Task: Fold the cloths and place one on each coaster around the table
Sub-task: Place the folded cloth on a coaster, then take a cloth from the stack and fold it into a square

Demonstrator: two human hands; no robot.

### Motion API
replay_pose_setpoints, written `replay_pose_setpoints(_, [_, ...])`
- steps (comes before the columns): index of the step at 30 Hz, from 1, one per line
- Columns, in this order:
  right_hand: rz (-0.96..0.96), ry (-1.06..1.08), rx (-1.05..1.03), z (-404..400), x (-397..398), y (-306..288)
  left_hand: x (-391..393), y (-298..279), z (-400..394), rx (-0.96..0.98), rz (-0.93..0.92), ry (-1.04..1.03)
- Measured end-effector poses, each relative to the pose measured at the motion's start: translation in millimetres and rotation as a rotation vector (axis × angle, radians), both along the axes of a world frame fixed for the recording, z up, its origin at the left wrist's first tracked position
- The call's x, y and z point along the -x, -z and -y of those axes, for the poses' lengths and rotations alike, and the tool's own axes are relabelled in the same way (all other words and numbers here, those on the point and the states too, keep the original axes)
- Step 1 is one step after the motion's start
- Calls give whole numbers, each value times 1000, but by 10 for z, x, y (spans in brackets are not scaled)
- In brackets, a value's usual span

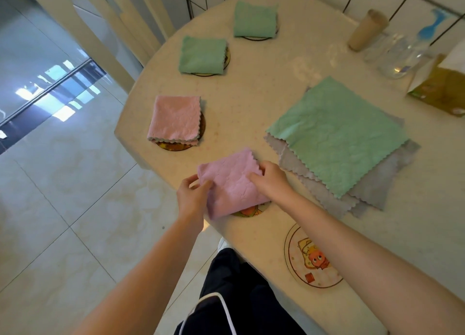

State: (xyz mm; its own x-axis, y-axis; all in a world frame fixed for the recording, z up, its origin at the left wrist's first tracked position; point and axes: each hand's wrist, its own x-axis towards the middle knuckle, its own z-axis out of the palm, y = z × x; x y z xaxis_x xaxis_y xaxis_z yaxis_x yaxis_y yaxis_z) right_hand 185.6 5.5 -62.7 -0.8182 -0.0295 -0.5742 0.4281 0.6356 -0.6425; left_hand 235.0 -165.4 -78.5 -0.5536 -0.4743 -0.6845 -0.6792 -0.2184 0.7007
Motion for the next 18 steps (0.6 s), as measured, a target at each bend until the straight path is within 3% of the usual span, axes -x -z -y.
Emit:
replay_pose_setpoints(5, [-5, 194, 69, -235, -169, 42, 286, -102, -66, 180, -211, 378])
replay_pose_setpoints(10, [69, 254, 0, -298, -391, 225, 441, 65, -51, 329, -180, 716])
replay_pose_setpoints(18, [-19, 190, -142, -360, -489, 241, 506, 177, 22, 686, -189, 943])
